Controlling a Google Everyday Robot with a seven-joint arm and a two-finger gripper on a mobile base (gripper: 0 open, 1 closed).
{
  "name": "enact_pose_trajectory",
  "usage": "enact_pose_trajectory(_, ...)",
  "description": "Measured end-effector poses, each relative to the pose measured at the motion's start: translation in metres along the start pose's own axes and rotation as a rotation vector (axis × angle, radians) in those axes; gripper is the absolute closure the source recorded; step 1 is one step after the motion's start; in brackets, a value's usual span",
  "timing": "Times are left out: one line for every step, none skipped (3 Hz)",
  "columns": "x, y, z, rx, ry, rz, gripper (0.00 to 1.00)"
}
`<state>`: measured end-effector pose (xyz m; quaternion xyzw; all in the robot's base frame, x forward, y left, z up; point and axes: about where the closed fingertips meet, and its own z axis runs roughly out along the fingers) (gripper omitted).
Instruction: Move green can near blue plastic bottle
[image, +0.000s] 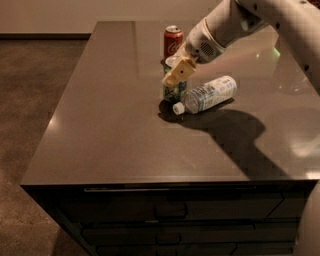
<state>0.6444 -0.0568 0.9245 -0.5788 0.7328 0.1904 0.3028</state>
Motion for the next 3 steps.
enact_pose_trajectory(0.0002,0.0003,0.0023,-0.003,0.000,0.000,0.12)
enact_pose_trajectory(0.0001,0.0007,0.0045,-0.007,0.001,0.000,0.00)
enact_pose_trajectory(0.0001,0.0007,0.0046,-0.007,0.001,0.000,0.00)
